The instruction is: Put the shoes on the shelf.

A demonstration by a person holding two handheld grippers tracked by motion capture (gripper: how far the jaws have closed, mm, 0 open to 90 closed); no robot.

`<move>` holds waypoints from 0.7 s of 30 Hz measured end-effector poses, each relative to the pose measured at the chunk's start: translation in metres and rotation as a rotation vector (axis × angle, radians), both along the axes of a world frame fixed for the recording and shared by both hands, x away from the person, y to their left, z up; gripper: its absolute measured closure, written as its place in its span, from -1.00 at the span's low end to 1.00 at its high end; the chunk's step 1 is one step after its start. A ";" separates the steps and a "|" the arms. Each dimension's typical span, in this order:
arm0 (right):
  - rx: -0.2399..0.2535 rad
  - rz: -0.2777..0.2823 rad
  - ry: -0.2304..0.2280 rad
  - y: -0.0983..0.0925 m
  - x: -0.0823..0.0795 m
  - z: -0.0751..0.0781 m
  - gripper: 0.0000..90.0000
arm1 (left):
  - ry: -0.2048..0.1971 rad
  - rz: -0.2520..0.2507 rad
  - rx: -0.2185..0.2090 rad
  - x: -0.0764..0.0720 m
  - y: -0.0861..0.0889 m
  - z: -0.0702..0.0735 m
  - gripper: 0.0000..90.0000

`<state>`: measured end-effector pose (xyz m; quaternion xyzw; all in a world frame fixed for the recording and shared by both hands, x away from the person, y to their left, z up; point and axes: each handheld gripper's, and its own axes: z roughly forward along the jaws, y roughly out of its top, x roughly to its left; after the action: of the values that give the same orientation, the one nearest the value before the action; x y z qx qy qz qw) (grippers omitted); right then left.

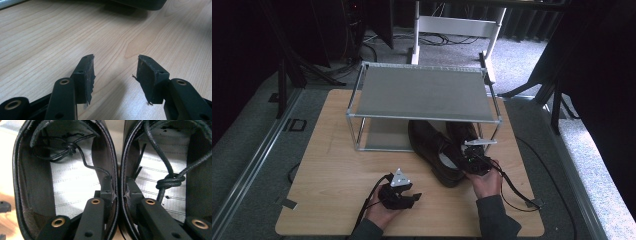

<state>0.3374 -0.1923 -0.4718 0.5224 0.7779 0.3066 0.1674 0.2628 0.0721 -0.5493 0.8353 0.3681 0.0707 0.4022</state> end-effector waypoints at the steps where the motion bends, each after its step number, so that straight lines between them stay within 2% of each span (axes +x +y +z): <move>1: 0.004 -0.006 -0.003 0.001 0.000 0.000 0.78 | -0.001 0.000 0.000 0.000 0.000 0.000 0.08; 8: 0.040 -0.030 -0.032 0.004 0.004 0.000 0.78 | -0.002 0.001 0.003 0.000 0.000 0.000 0.08; 15: 0.047 -0.054 -0.063 0.010 0.009 0.000 0.78 | -0.008 0.016 0.005 0.002 0.002 0.002 0.08; 21: 0.053 -0.074 -0.081 0.012 0.010 -0.003 0.78 | -0.030 0.050 0.000 0.011 0.007 0.011 0.08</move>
<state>0.3471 -0.1802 -0.4749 0.5423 0.7423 0.3413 0.1960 0.2741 0.0791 -0.5385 0.8246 0.3827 0.0934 0.4060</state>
